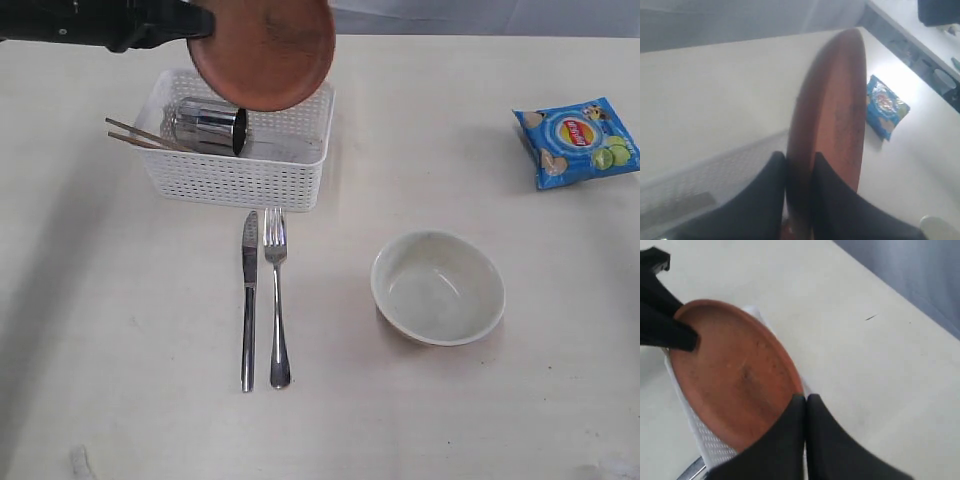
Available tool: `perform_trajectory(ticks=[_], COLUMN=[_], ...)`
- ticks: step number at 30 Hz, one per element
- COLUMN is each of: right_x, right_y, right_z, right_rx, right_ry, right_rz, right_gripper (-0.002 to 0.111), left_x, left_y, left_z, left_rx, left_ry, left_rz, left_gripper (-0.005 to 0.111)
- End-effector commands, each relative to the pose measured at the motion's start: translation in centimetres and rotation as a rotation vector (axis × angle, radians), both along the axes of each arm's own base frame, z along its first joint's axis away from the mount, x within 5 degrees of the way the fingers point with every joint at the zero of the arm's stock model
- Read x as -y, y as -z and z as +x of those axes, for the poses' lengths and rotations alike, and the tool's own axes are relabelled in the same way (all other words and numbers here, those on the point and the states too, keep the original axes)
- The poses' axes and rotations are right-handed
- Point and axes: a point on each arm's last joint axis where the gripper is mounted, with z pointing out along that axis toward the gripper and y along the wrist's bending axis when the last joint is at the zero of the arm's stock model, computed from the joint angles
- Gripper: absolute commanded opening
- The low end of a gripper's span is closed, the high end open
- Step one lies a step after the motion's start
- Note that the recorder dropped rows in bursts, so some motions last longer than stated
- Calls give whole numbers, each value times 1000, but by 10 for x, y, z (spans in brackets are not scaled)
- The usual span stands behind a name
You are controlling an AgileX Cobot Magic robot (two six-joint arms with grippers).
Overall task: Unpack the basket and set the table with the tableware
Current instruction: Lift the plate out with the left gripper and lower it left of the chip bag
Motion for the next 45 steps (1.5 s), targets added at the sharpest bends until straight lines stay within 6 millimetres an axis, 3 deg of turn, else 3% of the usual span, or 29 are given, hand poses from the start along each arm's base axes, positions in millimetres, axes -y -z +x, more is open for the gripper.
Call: perform_trajectory(ticks=[1, 6, 10, 15, 18, 25, 34, 41, 45], right_x=[34, 68, 90, 101, 101, 102, 101, 101, 101], right_y=[-32, -48, -44, -33, -23, -10, -9, -9, -9], right_z=[-5, -12, -10, -8, -8, -6, -6, -8, -8], right_rx=[15, -22, -87, -130, -153, -160, -166, -175, -175], right_ry=[97, 170, 225, 252, 253, 263, 259, 250, 250], right_rz=[70, 81, 81, 77, 65, 58, 61, 56, 56], right_gripper=[0, 0, 0, 0, 0, 0, 0, 0, 0], left_x=[38, 97, 154, 215, 241, 239, 243, 231, 231], left_y=[-10, -7, -6, -5, 14, 60, 63, 87, 90], left_z=[-9, -20, -26, -15, -10, 1, -4, -10, -13], left_rx=[-27, -32, -14, 30, -8, -150, -190, -259, -258], left_ry=[26, -14, 11, -74, -63, -205, -149, -221, -195], left_rz=[-79, 0, 42, 73, 60, 99, 64, 123, 132], left_gripper=[0, 0, 0, 0, 0, 0, 0, 0, 0])
